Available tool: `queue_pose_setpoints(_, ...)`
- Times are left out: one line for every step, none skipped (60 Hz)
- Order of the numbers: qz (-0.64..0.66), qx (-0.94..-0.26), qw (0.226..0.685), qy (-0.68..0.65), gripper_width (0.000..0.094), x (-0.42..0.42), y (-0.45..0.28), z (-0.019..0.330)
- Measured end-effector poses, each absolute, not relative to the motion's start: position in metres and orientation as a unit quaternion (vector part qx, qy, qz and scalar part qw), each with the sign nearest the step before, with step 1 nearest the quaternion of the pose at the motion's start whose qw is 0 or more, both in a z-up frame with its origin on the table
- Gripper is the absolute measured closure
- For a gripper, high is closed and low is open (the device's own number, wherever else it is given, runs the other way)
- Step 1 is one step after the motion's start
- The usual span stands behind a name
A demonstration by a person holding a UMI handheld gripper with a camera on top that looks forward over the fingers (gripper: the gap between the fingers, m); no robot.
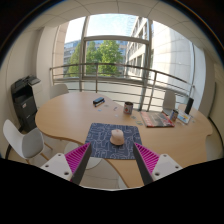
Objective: Arrange mouse
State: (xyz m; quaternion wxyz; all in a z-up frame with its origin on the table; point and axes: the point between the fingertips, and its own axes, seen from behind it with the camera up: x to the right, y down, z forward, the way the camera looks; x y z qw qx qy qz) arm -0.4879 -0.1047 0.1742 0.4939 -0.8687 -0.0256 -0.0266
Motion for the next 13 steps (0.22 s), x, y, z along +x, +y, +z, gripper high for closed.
queue_pose_setpoints(-0.027,-0.869,0.494,-0.025,0.0088,-0.490,-0.111,0.172)
queue_pose_setpoints(-0.027,-0.869,0.493,-0.026,0.0089,-0.491,-0.114,0.172)
queue_pose_setpoints(-0.026,-0.869,0.493,-0.026,0.0090,-0.491,-0.117,0.173)
queue_pose_setpoints(-0.026,-0.869,0.493,-0.026,0.0089,-0.493,-0.120,0.174)
queue_pose_setpoints(-0.026,-0.869,0.493,-0.026,0.0088,-0.493,-0.124,0.175)
queue_pose_setpoints(-0.025,-0.870,0.492,-0.025,0.0089,-0.494,-0.127,0.176)
queue_pose_setpoints(-0.025,-0.870,0.492,-0.024,0.0090,-0.494,-0.129,0.176)
queue_pose_setpoints(-0.025,-0.870,0.492,-0.024,0.0088,-0.495,-0.132,0.177)
queue_pose_setpoints(-0.027,-0.869,0.493,-0.023,0.0089,-0.497,-0.134,0.175)
queue_pose_setpoints(-0.028,-0.869,0.493,-0.023,0.0090,-0.497,-0.136,0.176)
queue_pose_setpoints(-0.029,-0.869,0.493,-0.023,0.0090,-0.497,-0.138,0.176)
queue_pose_setpoints(-0.030,-0.870,0.492,-0.023,0.0089,-0.497,-0.139,0.177)
queue_pose_setpoints(-0.031,-0.870,0.492,-0.024,0.0090,-0.498,-0.141,0.178)
